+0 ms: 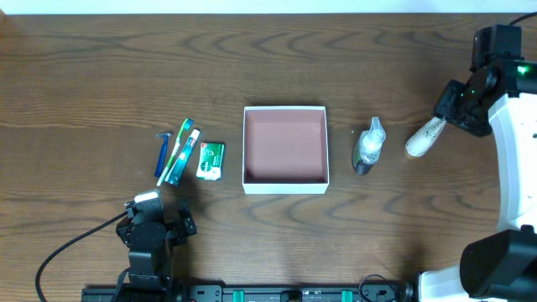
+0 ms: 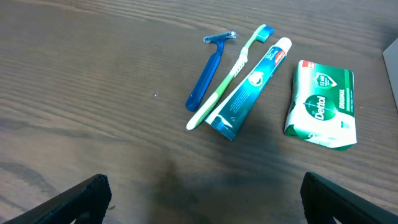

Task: Pack container
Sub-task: 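Move the right gripper to the white tube and grasp it, then carry the white tube into the box and release it upright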

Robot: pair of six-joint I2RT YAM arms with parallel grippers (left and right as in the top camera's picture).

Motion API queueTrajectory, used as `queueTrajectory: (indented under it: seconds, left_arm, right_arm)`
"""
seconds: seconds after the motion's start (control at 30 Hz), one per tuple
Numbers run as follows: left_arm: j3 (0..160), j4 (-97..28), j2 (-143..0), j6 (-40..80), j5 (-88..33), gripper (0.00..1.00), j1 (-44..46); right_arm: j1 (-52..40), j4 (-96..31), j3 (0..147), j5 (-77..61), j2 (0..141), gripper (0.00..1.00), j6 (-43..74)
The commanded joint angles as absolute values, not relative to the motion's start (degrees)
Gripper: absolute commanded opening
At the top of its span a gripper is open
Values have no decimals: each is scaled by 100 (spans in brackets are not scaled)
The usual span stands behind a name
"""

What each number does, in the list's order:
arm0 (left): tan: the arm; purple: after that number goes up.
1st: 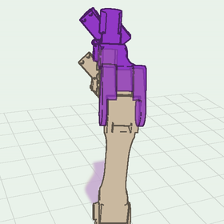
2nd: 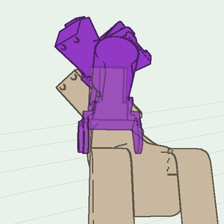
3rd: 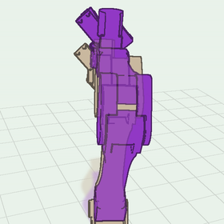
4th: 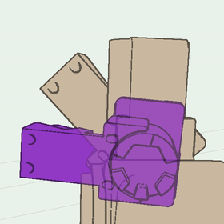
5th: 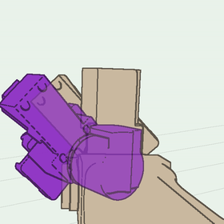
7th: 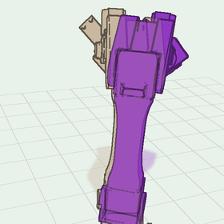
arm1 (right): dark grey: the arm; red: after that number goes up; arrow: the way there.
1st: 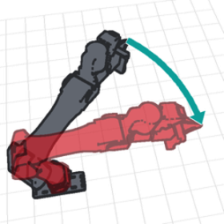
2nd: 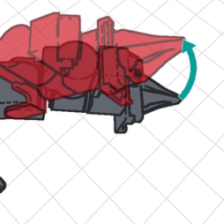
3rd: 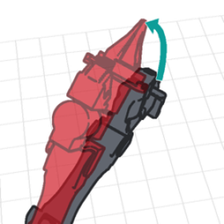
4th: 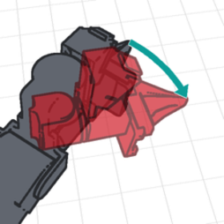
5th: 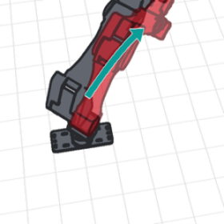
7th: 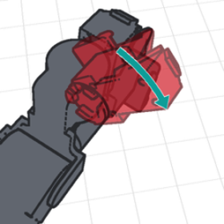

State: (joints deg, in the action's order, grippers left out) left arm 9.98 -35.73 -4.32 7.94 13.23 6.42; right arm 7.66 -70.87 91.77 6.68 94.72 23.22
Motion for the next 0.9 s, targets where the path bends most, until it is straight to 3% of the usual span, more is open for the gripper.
queueTrajectory:
  seconds: [0.0,0.03,0.07,0.43,0.57,0.87]
  left_arm:
    - [921,-3566,-386,871,1347,98,617]
    - [921,-3566,-386,871,1345,98,617]
    - [921,-3566,-386,871,1347,98,617]
    - [921,-3566,-386,871,1347,98,617]
    - [921,-3566,-386,871,1347,98,617]
    - [921,-3566,-386,869,1347,98,617]
  right_arm:
    - [784,-7067,9277,729,9583,12,2482]
    - [786,-7067,9277,729,9598,3,2482]
    - [786,-7070,9277,731,9603,1,2484]
    - [753,-7015,10160,1304,8930,1,1870]
    - [528,-7074,10875,679,8519,1,1675]
    - [-1354,-6928,11601,-180,8047,1,1404]
